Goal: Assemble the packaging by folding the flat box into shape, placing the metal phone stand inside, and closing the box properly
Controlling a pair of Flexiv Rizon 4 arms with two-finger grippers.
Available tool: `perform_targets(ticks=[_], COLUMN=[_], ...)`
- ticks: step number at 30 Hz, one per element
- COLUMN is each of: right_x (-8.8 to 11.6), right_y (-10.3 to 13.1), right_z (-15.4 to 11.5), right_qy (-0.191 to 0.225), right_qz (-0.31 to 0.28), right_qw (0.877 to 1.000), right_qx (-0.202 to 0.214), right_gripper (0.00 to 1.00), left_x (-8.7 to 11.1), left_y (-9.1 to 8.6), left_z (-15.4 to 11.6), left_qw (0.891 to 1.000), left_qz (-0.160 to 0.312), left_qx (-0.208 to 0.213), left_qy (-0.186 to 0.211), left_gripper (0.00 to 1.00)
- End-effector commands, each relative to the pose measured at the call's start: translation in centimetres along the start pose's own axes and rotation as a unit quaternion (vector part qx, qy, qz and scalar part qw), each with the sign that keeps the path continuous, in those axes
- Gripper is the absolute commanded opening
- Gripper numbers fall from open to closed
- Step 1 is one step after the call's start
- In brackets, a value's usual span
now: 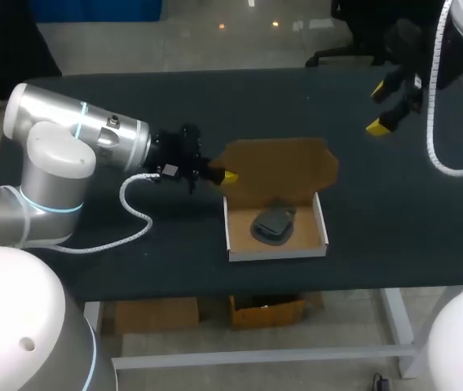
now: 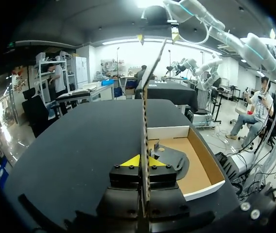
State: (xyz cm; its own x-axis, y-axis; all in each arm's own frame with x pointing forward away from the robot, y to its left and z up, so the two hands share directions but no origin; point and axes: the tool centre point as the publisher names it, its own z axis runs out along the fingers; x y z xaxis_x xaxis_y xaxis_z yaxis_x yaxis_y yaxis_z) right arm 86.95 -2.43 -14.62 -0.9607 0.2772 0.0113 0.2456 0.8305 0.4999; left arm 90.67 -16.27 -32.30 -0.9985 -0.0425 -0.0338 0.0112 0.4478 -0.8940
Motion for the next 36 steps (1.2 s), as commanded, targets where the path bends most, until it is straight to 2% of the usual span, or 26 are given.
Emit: perform_targets(ticks=[1,8,20,34,35,36], right_x=[-0.1,-0.3,-1.7,-5.0,-5.2,-5.3], right_y=[0.4,1.6,5.4,8.7,8.9,9.2], right_z=[-0.2,0.1,2.0,5.2,5.4,5.5], right_qy=[0.003,0.0,-0.002,0.01,0.008,0.006], right_qz=[-0.001,-0.006,-0.025,-0.031,-0.033,-0.036], right_qw=[1.0,1.0,0.999,0.995,0.994,0.993], right_qx=[0.004,0.008,0.043,0.096,0.103,0.11], right_gripper=[1.0,1.0,1.0,1.0,0.91,0.91], left_x=[0.3,0.3,0.3,0.3,0.3,0.3], left_y=[0.1,0.1,0.1,0.1,0.1,0.1], left_z=[0.1,0.1,0.1,0.1,0.1,0.1], left_qw=[1.0,1.0,1.0,1.0,1.0,1.0], left_qz=[0.001,0.001,0.001,0.001,0.001,0.001], left_qx=[0.001,0.001,0.001,0.001,0.001,0.001], left_qy=[-0.002,-0.002,-0.002,-0.002,-0.002,-0.002], left_gripper=[0.0,0.0,0.0,0.0,0.0,0.0])
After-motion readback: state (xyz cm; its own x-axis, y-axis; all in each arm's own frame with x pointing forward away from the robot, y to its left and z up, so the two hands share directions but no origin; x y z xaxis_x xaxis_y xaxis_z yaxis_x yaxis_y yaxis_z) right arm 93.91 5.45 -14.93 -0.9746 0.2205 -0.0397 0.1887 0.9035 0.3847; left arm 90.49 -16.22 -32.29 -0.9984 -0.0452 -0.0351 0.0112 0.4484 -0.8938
